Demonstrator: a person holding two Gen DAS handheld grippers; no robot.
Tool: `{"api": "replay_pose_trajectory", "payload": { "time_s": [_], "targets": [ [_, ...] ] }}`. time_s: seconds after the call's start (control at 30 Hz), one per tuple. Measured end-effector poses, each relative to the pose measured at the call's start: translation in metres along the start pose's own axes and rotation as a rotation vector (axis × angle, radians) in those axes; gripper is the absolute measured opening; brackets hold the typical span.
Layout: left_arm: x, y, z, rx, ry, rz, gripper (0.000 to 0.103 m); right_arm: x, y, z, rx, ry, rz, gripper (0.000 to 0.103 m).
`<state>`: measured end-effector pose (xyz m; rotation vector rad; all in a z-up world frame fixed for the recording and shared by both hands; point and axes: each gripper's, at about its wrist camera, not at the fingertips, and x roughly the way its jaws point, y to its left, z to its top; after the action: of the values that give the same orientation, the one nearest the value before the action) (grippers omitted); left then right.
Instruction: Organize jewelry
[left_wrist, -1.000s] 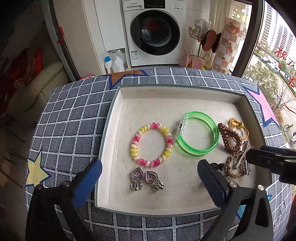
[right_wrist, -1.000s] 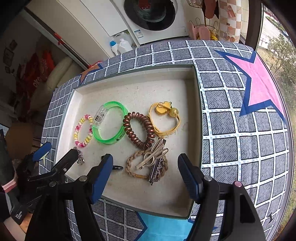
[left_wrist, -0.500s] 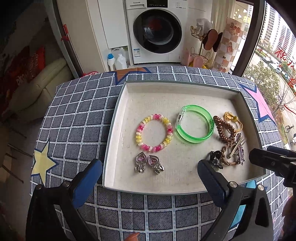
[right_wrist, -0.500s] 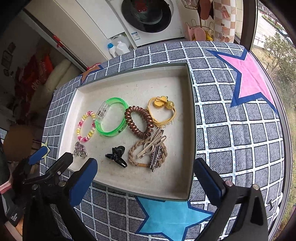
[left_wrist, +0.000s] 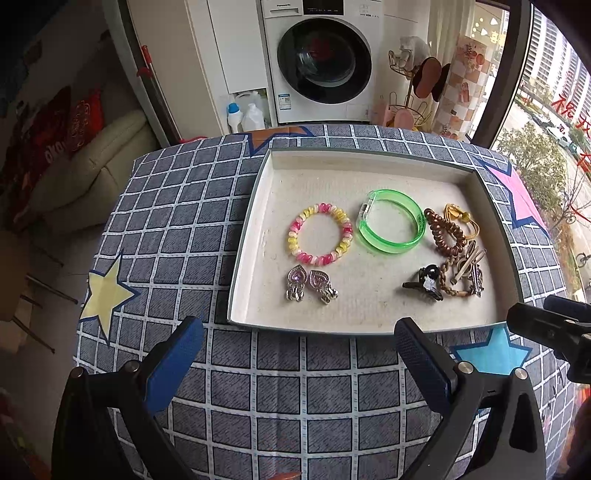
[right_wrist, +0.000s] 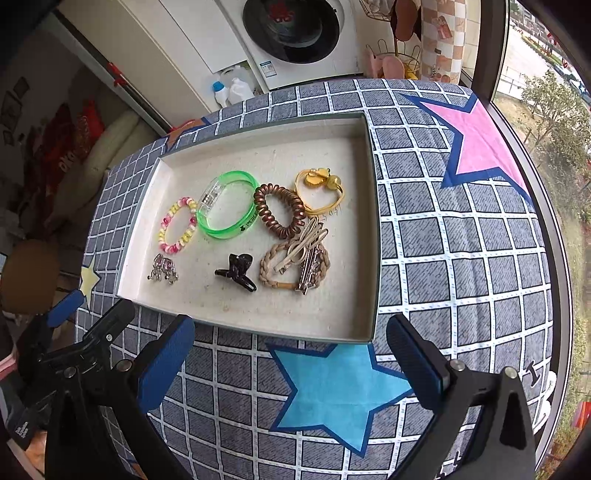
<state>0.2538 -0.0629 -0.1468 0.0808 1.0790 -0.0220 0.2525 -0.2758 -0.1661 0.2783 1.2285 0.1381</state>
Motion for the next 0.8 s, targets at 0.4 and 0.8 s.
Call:
{"api": "replay_pose_trajectory", "payload": {
  "time_s": [0.4,0.8],
  "targets": [
    [-0.038,0.006,-0.052,0.003,0.017,-0.006,0.103,-0.031,0.003,-0.053,-0.019,-0.043,-0.050,0.103],
    [-0.107,0.025,-0.093,-0.008,-0.020,-0.026,0.103,-0.089,0.026,-0.106,-0.059,-0.125,-0.117,0.103]
  ]
}}
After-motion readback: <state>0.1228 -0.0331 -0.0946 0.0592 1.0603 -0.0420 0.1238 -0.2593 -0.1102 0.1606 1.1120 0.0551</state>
